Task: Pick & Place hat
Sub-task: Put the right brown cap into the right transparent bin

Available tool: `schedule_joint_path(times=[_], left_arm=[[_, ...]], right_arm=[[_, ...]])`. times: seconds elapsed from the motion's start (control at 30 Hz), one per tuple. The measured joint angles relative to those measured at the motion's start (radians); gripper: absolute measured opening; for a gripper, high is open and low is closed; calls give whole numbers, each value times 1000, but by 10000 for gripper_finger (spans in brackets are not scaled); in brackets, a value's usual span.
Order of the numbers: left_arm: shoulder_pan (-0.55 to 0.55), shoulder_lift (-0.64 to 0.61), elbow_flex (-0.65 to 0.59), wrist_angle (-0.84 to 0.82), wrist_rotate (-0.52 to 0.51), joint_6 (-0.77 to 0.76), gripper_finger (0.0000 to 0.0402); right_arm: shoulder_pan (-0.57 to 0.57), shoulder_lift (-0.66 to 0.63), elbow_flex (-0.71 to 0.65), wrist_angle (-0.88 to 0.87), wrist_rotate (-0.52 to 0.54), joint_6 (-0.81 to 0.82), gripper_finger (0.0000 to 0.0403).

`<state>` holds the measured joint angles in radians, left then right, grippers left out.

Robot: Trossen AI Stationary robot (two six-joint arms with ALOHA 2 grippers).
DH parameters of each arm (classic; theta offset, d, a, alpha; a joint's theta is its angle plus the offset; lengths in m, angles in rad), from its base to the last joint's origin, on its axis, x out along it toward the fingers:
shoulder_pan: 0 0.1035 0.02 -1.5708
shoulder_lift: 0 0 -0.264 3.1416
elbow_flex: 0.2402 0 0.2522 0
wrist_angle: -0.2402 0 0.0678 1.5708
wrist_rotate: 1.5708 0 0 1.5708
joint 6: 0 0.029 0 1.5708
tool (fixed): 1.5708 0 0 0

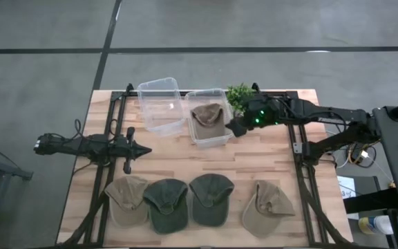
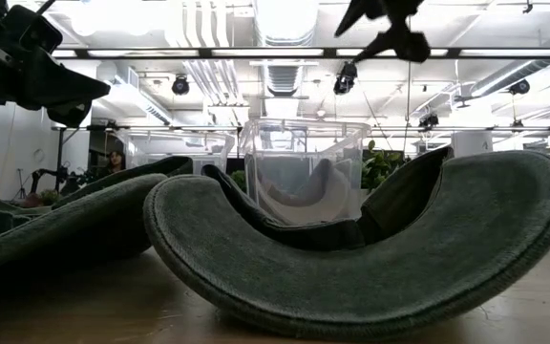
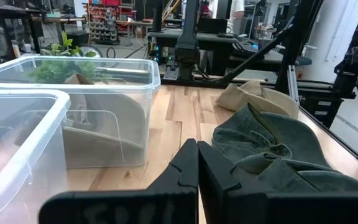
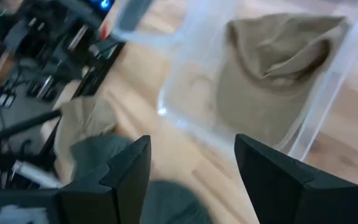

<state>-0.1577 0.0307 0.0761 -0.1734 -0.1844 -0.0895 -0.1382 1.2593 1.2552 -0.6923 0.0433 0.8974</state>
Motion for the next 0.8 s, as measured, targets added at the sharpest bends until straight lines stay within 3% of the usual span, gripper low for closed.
schedule_joint_path(times=[0.6,0.8], left_arm=[[0,0,0,0,0,0,0],[0,0,0,0,0,0,0]], right_arm=[[300,-13,-10,-14,-28,-51,219],[402,7,-14,-11,-69,87,219]])
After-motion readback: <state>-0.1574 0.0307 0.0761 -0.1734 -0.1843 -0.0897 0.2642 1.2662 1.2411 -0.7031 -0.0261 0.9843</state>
